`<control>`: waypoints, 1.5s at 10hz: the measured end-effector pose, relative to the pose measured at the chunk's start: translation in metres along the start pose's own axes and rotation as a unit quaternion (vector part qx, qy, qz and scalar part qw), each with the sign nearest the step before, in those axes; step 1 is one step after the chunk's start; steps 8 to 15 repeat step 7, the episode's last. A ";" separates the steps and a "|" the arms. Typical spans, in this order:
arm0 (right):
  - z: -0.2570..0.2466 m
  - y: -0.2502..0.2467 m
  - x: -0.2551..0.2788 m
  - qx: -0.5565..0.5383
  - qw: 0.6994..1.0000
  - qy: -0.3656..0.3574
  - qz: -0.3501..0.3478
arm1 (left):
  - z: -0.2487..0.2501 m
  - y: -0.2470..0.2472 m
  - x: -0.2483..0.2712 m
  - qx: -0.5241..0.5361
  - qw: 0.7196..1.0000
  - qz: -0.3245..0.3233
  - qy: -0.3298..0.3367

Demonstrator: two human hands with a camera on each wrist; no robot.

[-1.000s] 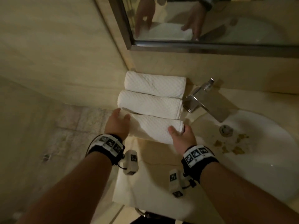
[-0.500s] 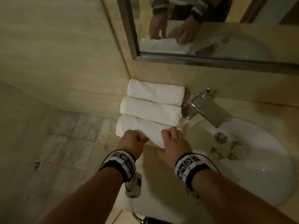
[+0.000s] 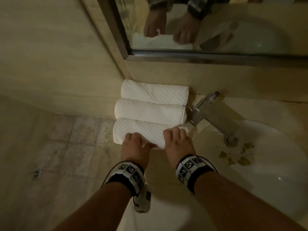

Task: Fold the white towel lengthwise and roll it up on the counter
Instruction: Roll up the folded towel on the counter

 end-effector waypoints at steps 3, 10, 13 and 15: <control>-0.001 -0.001 -0.017 0.013 0.998 0.001 -0.054 | 0.007 -0.002 -0.014 -0.029 0.999 -0.027 0.004; 0.016 -0.065 0.032 -0.051 0.976 -0.058 -0.204 | 0.012 -0.018 0.045 -0.060 0.982 -0.171 -0.047; 0.016 -0.065 0.032 -0.051 0.976 -0.058 -0.204 | 0.012 -0.018 0.045 -0.060 0.982 -0.171 -0.047; 0.016 -0.065 0.032 -0.051 0.976 -0.058 -0.204 | 0.012 -0.018 0.045 -0.060 0.982 -0.171 -0.047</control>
Point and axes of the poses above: each hand's wrist, its own x-axis away from the middle knuckle, its own y-axis out of the palm, z = x × y, the point moved 2 cm from there along -x, towards the middle knuckle, and after that the axes turned 15 degrees about x, right-handed, at the moved point
